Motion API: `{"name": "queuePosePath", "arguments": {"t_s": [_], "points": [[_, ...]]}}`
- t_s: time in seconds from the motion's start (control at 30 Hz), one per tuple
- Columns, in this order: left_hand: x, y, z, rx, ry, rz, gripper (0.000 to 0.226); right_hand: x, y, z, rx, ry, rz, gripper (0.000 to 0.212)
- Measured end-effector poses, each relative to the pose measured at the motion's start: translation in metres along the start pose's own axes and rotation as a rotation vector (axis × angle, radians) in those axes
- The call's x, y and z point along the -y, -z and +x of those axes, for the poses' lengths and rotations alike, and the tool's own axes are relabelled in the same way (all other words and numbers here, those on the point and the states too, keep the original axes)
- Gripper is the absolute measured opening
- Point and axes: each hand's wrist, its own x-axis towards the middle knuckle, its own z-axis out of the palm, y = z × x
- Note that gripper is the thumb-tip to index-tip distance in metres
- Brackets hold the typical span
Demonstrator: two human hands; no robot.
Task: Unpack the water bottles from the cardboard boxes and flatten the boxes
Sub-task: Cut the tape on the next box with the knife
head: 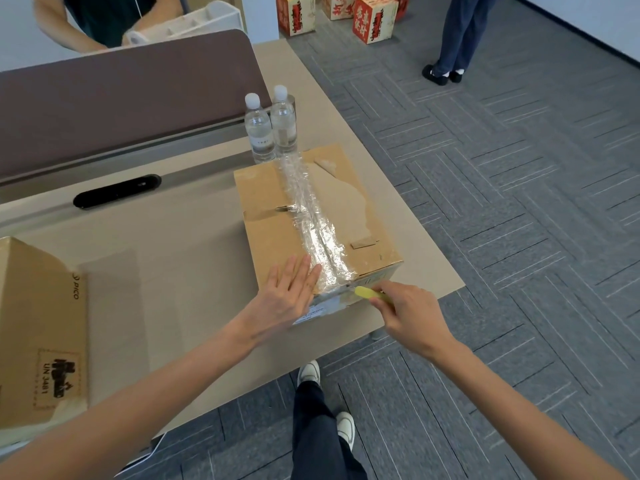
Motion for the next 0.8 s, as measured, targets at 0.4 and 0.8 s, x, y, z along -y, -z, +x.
{"name": "queuePosePath", "arguments": {"t_s": [0.4, 0.8], "points": [[0.001, 0.009, 0.0, 0.07, 0.026, -0.027, 0.054, 0.009, 0.001, 0.002, -0.037, 0.084, -0.071, 0.02], [0.001, 0.01, -0.001, 0.074, 0.039, -0.021, 0.053, 0.011, 0.008, -0.01, -0.036, 0.06, -0.023, 0.015]]}}
